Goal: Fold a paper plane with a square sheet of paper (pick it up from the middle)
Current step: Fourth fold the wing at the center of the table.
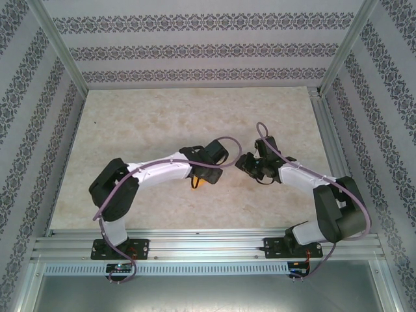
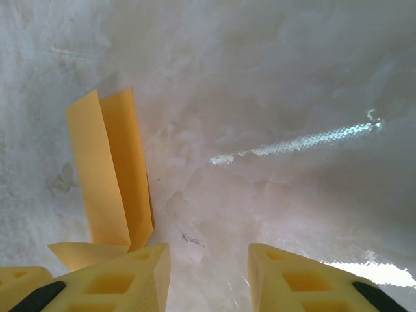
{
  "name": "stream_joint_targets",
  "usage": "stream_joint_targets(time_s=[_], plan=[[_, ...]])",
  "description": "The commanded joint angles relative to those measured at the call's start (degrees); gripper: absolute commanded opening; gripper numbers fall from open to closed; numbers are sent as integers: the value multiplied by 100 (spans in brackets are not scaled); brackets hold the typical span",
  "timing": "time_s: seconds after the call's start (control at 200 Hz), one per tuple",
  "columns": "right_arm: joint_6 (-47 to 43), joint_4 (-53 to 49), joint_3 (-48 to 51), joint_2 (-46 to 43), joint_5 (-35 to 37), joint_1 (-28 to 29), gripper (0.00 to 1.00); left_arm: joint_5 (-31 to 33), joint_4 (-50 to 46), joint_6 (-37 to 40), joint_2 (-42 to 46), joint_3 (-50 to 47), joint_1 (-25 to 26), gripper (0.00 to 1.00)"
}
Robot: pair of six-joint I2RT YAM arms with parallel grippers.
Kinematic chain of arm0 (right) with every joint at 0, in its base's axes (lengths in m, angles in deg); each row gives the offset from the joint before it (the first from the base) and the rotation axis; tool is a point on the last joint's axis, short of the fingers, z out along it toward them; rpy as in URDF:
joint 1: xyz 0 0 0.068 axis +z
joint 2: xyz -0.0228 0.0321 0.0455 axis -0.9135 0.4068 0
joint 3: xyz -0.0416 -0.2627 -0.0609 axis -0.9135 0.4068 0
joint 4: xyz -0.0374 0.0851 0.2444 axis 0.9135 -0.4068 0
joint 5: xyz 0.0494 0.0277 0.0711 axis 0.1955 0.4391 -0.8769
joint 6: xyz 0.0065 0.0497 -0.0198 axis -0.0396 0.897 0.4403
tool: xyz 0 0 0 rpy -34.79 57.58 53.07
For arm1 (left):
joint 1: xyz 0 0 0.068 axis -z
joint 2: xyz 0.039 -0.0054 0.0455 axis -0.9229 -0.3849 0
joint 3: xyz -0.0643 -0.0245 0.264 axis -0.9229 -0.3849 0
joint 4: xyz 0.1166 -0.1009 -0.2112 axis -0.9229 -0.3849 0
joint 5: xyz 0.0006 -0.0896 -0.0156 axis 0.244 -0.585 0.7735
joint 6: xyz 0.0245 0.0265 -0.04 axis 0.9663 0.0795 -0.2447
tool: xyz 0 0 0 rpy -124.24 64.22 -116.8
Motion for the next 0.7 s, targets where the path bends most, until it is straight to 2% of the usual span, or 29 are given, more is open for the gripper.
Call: stream_joint_targets(time_s=[0.0, 0.275, 0.43, 0.699], plan=[[-75, 111, 154, -224, 9, -87, 37, 812, -684, 258, -342, 320, 222, 50], [-76, 189, 359, -384, -107, -135, 37, 1375, -1108, 184, -1046, 978, 404, 50], [-58, 231, 420, -399, -134, -133, 38, 1551, -1154, 157, -1207, 1038, 440, 50], [-75, 241, 427, -362, -169, -129, 38, 1879, -1165, 109, -1323, 1057, 525, 42]])
